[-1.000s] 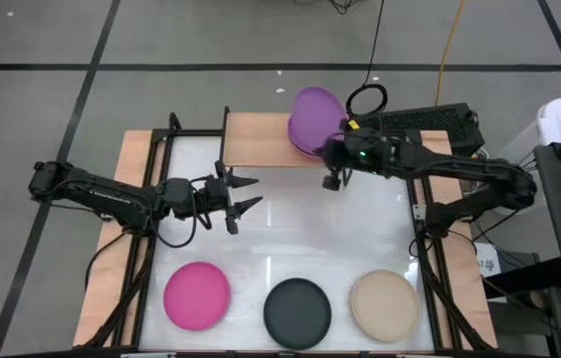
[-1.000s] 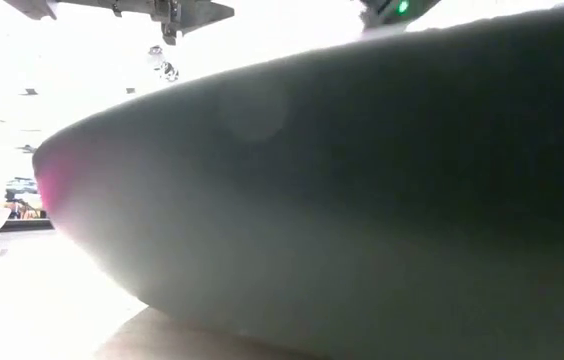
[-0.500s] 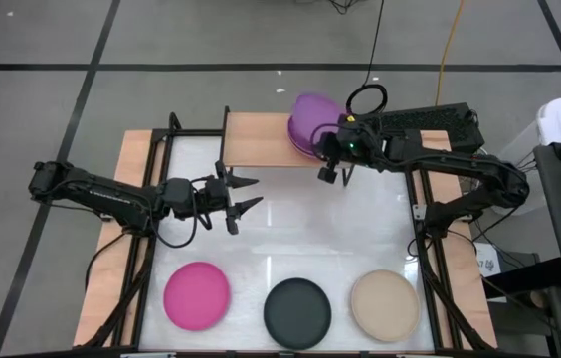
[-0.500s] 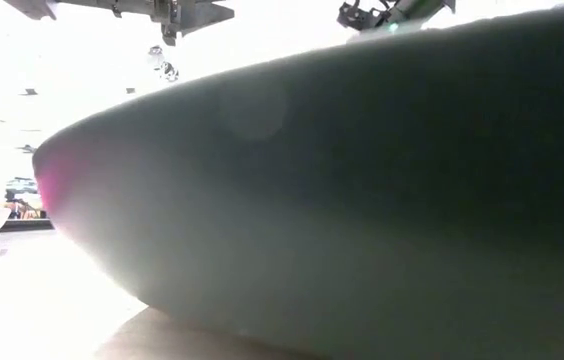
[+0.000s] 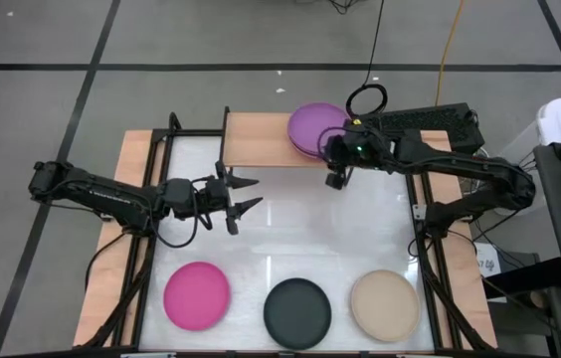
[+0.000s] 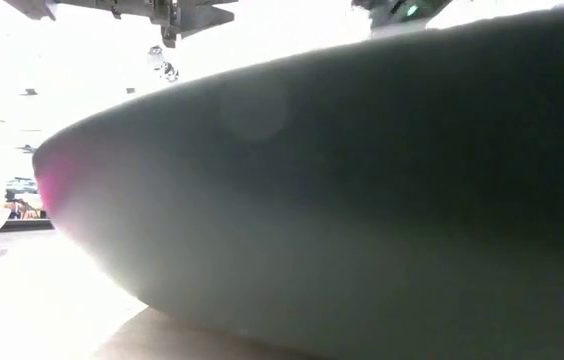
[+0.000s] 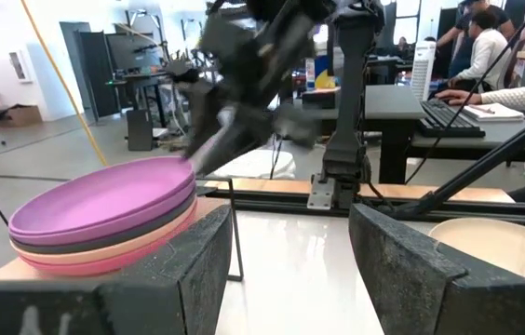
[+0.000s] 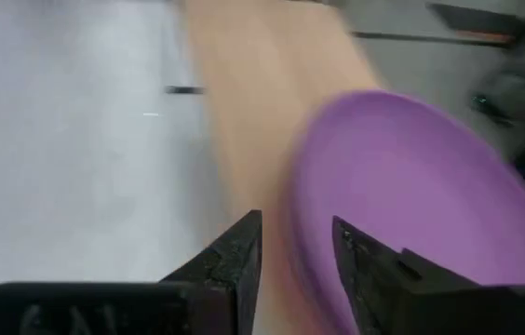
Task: Place and stack plates onto a shelf
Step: Adjust the stacked plates on the shelf
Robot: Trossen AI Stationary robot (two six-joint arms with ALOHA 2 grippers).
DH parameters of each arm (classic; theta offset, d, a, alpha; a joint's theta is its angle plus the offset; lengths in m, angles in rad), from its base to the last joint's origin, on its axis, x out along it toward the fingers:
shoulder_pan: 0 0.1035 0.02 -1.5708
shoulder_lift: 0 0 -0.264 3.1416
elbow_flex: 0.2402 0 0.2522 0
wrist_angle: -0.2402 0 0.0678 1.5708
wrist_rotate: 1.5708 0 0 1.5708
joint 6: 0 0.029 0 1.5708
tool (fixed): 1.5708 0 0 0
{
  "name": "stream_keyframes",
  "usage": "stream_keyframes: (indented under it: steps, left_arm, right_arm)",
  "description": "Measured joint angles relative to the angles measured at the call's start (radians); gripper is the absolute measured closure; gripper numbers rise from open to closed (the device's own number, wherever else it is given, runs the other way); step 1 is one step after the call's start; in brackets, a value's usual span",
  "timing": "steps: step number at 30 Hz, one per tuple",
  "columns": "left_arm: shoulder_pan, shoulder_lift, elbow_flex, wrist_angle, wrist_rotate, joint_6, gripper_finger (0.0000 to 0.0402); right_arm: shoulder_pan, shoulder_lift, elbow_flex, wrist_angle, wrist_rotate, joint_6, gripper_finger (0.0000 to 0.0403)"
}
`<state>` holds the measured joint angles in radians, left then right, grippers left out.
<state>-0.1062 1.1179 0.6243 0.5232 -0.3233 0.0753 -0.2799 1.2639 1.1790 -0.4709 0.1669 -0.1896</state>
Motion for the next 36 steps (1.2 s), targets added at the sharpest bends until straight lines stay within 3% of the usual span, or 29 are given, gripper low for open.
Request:
stream_keyframes:
  steps: [5,11,17,21,29,36]
  left_arm:
    - [0.0,0.0,0.0,-0.004,0.0,-0.002,0.0179]
    - [0.0,0.0,0.0,0.0,0.008,-0.019,0.0179]
    - [-0.005,0.0,0.0,-0.003,0.008,-0.033,0.0179]
    - [-0.008,0.0,0.0,-0.003,0.009,-0.032,0.0179]
    - [-0.008,0.0,0.0,-0.003,0.01,-0.028,0.0179]
    - [-0.008,0.0,0.0,-0.003,0.01,-0.028,0.0179]
  right_arm:
    - [0.122,-0.082,0.0,-0.123,-0.122,0.014,0.0288]
    - [0.27,-0.125,-0.001,-0.295,-0.119,0.097,0.0288]
    - [0.377,-0.134,-0.062,-0.357,-0.115,0.189,0.0289]
    - [0.417,-0.138,-0.102,-0.35,-0.014,0.187,0.0289]
    - [0.369,-0.148,-0.106,-0.261,0.2,0.023,0.0289]
    - [0.191,-0.158,-0.106,-0.158,0.147,-0.137,0.0289]
